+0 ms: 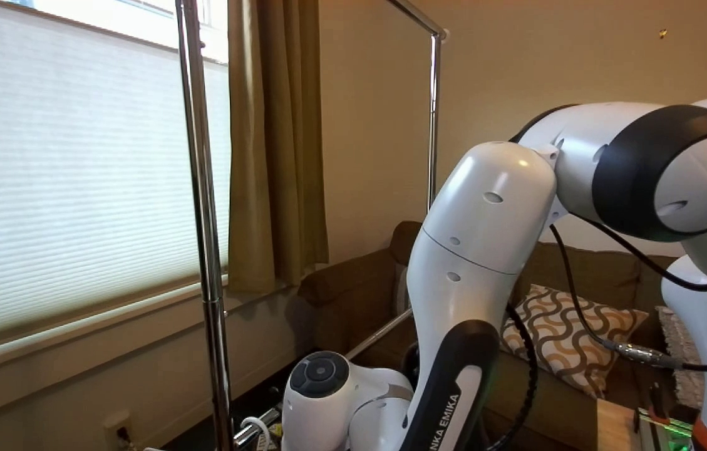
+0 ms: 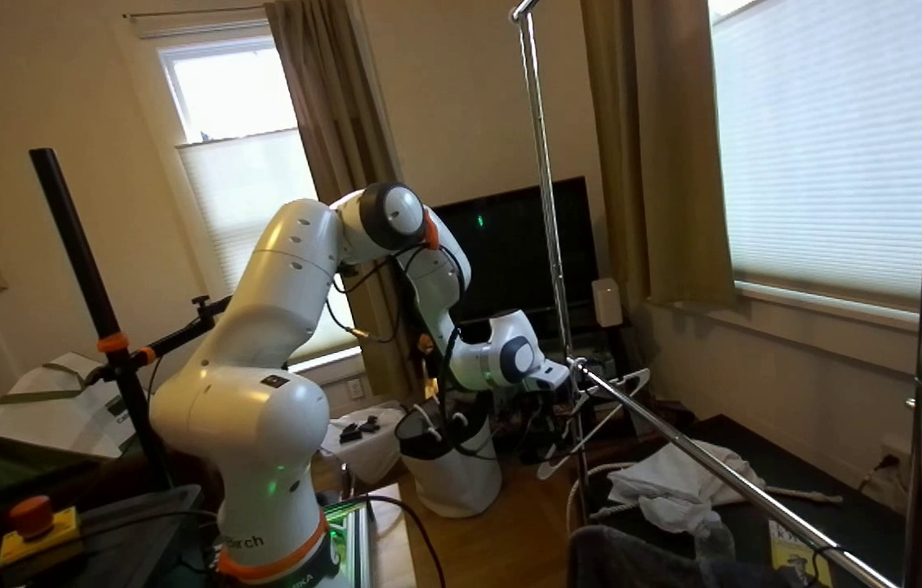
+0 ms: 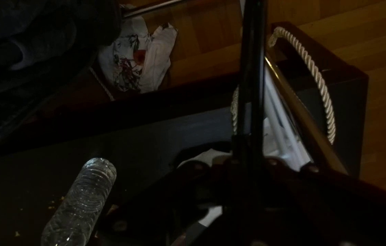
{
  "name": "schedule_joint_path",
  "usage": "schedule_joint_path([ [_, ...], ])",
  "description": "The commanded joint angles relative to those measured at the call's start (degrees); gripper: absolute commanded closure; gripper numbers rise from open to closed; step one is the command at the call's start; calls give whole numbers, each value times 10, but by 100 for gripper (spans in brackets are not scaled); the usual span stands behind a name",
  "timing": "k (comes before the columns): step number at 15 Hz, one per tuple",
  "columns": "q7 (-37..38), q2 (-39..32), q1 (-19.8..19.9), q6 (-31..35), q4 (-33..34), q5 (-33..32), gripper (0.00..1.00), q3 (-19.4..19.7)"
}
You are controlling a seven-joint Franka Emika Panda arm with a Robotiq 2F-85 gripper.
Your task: Remove the black hanger from the bottom railing and hang it on the top railing
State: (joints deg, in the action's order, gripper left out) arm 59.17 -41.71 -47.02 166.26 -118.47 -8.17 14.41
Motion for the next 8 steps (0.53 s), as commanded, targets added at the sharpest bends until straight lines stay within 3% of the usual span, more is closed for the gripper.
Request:
schedule_joint_path([
  [1, 53, 18, -74, 7, -21, -4, 99, 69],
  [4, 108, 40, -136, -5, -49, -7, 99, 130],
  [8, 144, 95, -136, -42, -117, 11, 99, 113],
])
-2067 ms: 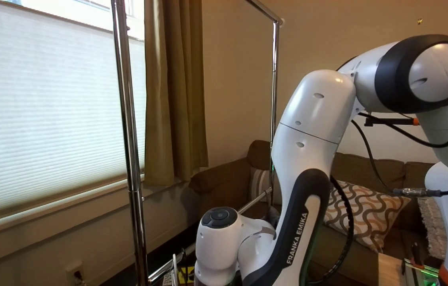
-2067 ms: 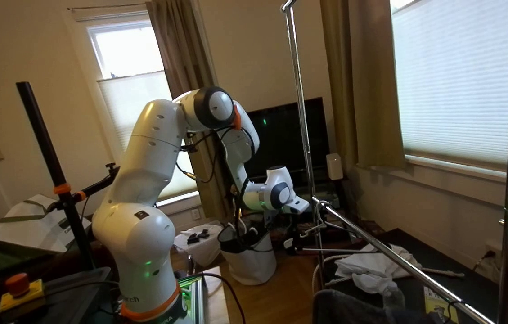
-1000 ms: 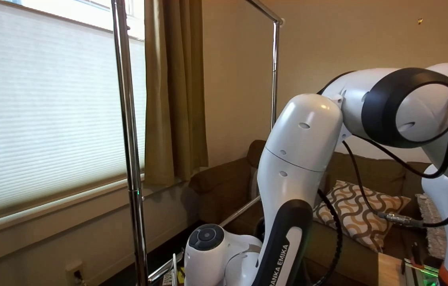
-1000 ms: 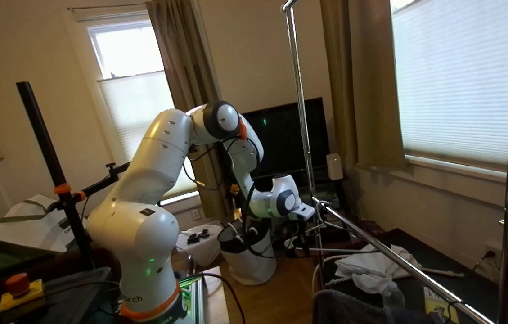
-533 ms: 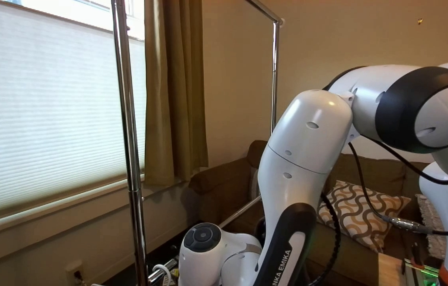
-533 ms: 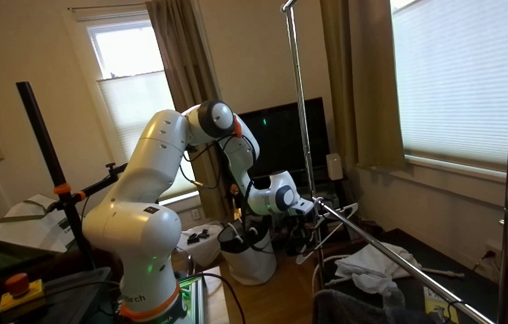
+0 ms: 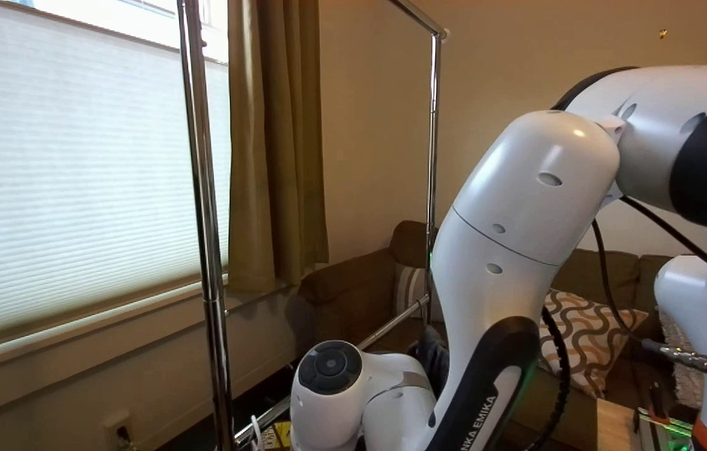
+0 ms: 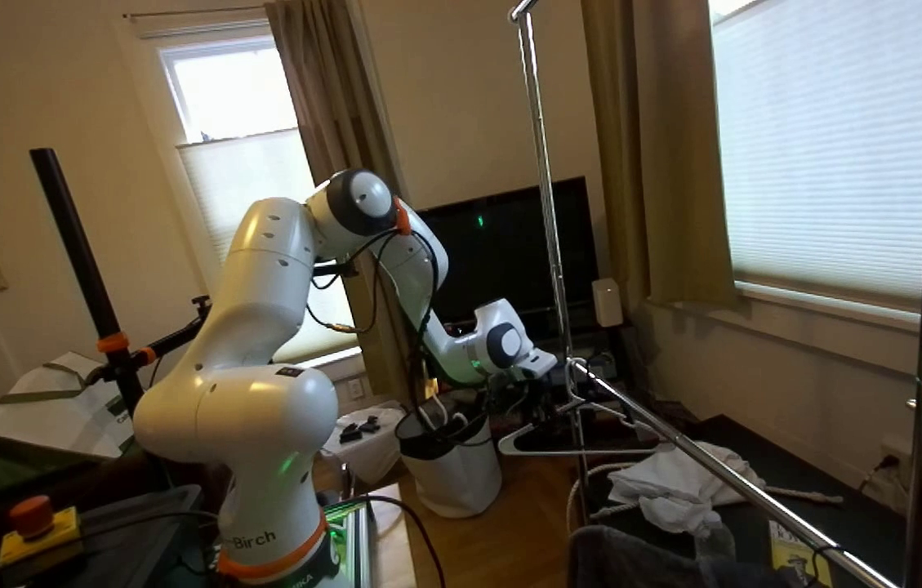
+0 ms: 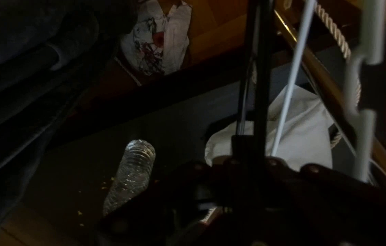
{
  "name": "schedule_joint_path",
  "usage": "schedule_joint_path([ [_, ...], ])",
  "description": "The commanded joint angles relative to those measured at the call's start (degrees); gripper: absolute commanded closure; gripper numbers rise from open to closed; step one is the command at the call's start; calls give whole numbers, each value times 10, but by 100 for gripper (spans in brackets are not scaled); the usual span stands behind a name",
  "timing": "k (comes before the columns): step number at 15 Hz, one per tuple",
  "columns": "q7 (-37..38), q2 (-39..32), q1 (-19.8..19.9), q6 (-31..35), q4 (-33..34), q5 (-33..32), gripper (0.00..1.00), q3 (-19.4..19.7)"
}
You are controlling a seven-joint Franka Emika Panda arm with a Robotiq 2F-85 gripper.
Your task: Remove the black hanger from the bottom railing and hang it on the top railing
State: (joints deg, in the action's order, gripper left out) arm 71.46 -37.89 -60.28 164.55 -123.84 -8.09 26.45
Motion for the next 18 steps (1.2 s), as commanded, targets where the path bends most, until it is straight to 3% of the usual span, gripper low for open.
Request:
schedule_joint_path([
  [1, 29, 70, 0, -38, -77, 10, 99, -13],
  [7, 134, 129, -7, -111, -129, -30, 99, -6],
  [12, 328, 147, -50, -116, -124, -201, 99, 62],
  [15, 403, 154, -48, -137, -100, -306, 99, 71],
  [18, 471, 181, -20, -205, -82, -408, 99, 41],
])
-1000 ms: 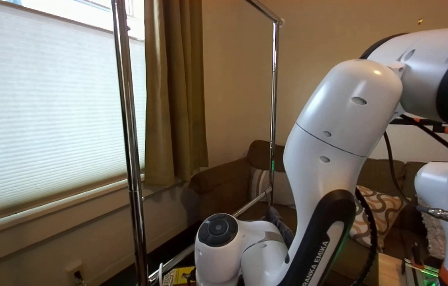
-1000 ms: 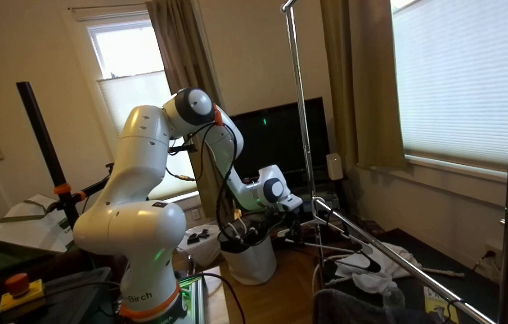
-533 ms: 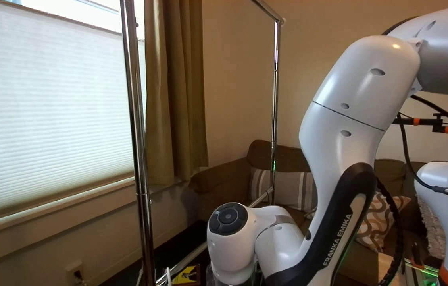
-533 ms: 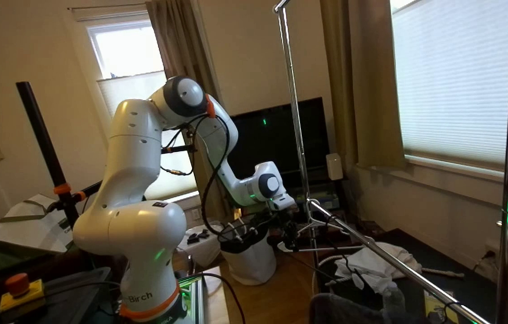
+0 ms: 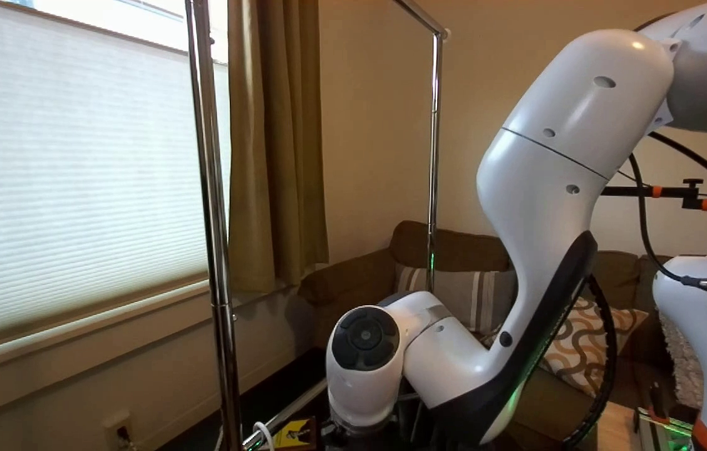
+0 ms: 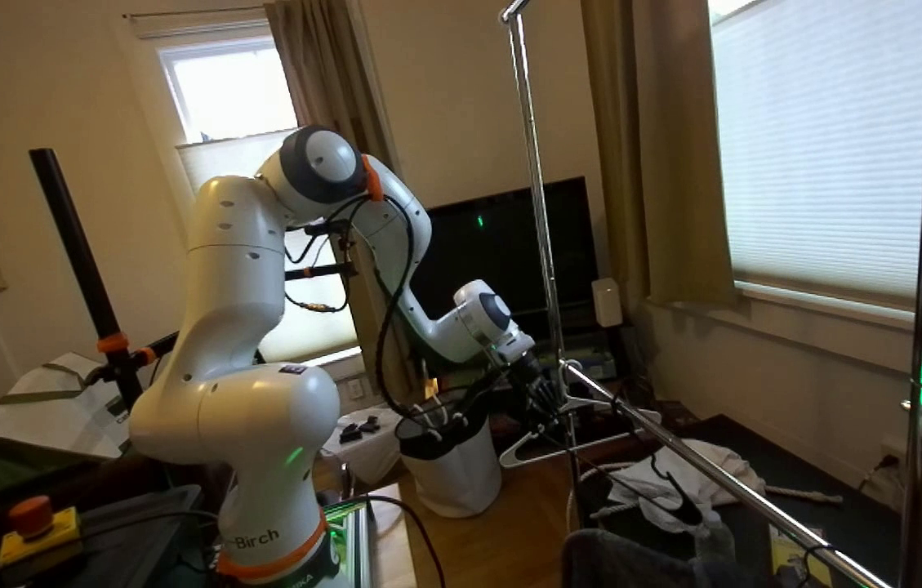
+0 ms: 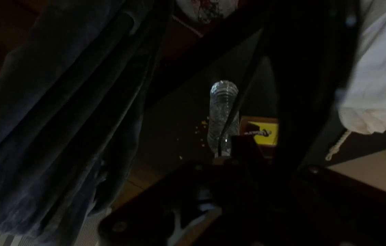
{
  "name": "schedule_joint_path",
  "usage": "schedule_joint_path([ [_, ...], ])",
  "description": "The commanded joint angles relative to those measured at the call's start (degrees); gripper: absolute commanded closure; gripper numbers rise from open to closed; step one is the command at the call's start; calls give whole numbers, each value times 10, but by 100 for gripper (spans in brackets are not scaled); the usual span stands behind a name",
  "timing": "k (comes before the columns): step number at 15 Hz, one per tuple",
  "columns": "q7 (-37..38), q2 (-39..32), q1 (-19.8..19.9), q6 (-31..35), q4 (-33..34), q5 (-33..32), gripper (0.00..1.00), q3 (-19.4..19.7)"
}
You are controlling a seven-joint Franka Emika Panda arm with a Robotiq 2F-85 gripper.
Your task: Remove the black hanger from the bottom railing and hang it on the top railing
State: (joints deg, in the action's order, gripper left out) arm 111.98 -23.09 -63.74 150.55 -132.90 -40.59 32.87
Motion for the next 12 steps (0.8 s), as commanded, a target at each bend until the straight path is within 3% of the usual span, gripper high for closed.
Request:
schedule_joint_path([
  [1, 81, 49, 29, -101, 10, -101, 99, -47],
  [8, 144, 139, 149, -335, -9, -58, 99, -279],
  [12, 196, 171, 195, -460, -6, -1, 99, -378],
])
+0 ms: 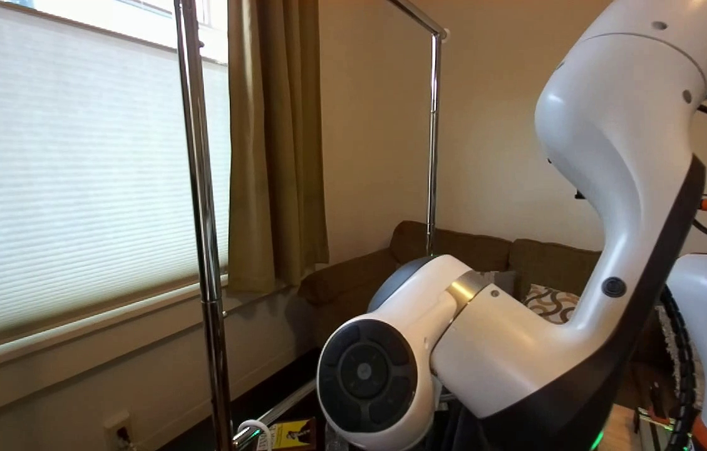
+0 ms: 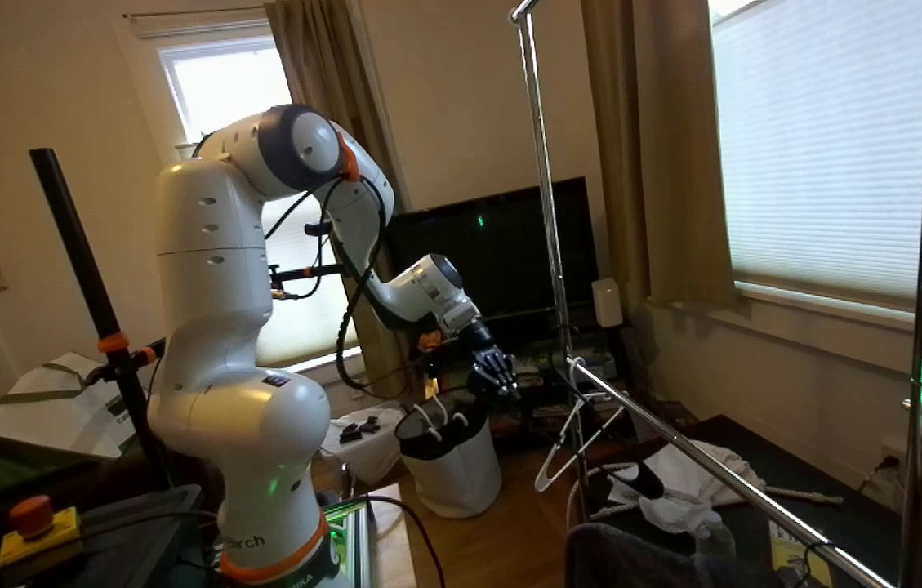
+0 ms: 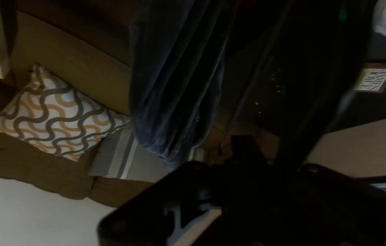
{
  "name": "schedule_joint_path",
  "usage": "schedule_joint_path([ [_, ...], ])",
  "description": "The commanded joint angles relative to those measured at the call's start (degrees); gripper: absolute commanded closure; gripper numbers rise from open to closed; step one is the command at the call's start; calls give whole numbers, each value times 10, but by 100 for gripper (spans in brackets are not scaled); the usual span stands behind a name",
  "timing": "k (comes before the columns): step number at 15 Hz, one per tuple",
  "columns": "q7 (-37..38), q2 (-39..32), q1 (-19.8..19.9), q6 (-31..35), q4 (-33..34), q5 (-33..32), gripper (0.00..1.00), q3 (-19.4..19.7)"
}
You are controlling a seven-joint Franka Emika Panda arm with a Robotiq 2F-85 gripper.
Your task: Remove the black hanger from the bottom railing and hang it on the top railing
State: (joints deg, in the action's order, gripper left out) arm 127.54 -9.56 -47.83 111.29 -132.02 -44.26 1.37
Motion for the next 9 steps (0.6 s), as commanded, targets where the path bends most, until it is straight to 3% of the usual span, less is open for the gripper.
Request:
schedule_joint_path([
  [1, 52, 45, 44, -100, -12, 44, 99, -83],
  [5, -1, 123, 74, -148, -36, -20, 99, -148],
  [9, -147, 223, 119, -80, -82, -70, 99, -173],
])
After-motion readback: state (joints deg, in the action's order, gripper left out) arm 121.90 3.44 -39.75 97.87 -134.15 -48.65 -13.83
